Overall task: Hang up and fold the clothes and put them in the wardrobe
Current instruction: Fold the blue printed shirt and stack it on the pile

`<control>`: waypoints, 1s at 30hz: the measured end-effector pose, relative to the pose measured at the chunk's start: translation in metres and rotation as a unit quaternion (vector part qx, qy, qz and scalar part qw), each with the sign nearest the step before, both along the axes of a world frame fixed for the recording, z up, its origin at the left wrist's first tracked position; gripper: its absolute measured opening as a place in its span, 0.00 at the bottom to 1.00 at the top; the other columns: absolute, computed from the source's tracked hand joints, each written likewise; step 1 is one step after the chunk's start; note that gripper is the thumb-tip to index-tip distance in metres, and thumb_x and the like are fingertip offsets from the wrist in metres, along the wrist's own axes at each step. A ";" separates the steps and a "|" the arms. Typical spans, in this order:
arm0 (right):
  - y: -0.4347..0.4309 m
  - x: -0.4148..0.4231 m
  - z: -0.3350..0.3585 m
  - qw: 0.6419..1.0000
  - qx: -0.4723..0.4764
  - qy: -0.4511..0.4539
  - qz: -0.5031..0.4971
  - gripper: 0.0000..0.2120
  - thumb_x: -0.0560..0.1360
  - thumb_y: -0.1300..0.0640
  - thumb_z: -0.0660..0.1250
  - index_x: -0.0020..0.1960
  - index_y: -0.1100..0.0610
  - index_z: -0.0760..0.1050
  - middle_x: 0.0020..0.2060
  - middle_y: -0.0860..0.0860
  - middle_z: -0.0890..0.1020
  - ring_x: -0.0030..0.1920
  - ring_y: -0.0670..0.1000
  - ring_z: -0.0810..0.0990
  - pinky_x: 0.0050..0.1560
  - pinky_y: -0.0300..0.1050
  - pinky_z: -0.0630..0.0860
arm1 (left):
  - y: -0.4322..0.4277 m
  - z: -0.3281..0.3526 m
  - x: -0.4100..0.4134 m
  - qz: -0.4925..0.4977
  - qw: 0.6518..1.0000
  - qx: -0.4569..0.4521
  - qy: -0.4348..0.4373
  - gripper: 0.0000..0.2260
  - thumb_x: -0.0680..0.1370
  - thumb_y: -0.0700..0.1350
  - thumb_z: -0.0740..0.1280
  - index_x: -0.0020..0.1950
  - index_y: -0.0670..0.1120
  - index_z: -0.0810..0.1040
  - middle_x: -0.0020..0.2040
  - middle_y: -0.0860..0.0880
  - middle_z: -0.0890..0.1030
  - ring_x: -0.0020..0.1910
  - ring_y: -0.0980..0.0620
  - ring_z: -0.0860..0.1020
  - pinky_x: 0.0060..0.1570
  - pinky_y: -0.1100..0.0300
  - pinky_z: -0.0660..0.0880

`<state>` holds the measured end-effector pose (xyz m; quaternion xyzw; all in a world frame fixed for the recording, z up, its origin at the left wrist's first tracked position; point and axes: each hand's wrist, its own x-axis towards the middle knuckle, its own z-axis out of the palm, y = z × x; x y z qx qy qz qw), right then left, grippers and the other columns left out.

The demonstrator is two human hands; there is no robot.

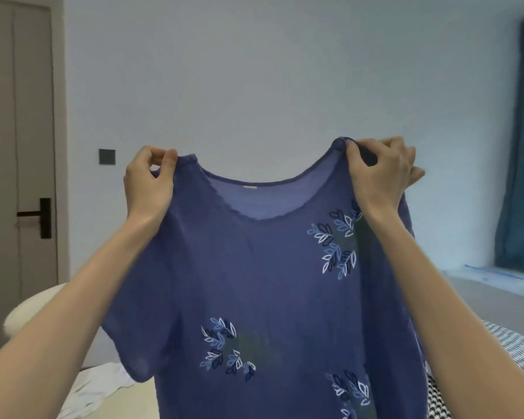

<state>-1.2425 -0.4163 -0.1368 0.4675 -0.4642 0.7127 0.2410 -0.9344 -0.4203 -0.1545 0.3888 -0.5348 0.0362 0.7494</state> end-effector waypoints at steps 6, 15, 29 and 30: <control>-0.001 -0.027 -0.035 0.999 0.038 0.006 -0.007 0.11 0.75 0.41 0.64 0.47 0.45 0.82 0.45 0.42 0.71 0.53 0.48 0.68 0.46 0.43 0.50 | -0.023 -0.027 -0.009 -0.036 0.996 0.070 -0.034 0.07 0.79 0.51 0.66 0.47 0.48 0.78 0.45 0.55 0.78 0.45 0.55 0.74 0.48 0.62 0.67; -0.083 -0.035 -0.217 0.939 0.342 0.032 0.005 0.12 0.76 0.42 0.64 0.51 0.45 0.83 0.52 0.50 0.79 0.58 0.56 0.70 0.52 0.50 0.56 | -0.109 -0.199 -0.022 -0.088 0.947 0.301 -0.068 0.07 0.79 0.51 0.65 0.46 0.49 0.78 0.44 0.53 0.79 0.45 0.52 0.74 0.47 0.59 0.68; -0.198 -0.043 -0.402 0.820 0.571 0.049 0.006 0.12 0.78 0.45 0.62 0.47 0.45 0.84 0.50 0.51 0.82 0.57 0.59 0.71 0.48 0.50 0.55 | -0.205 -0.391 -0.043 -0.058 0.866 0.487 -0.096 0.10 0.79 0.47 0.65 0.46 0.40 0.77 0.42 0.46 0.80 0.42 0.46 0.75 0.48 0.53 0.71; -0.207 -0.043 -0.409 0.814 0.578 0.049 0.005 0.12 0.78 0.45 0.61 0.47 0.45 0.84 0.49 0.52 0.82 0.57 0.59 0.71 0.48 0.50 0.55 | -0.212 -0.397 -0.044 -0.055 0.863 0.492 -0.094 0.10 0.79 0.46 0.65 0.45 0.40 0.77 0.41 0.46 0.80 0.44 0.44 0.76 0.48 0.52 0.71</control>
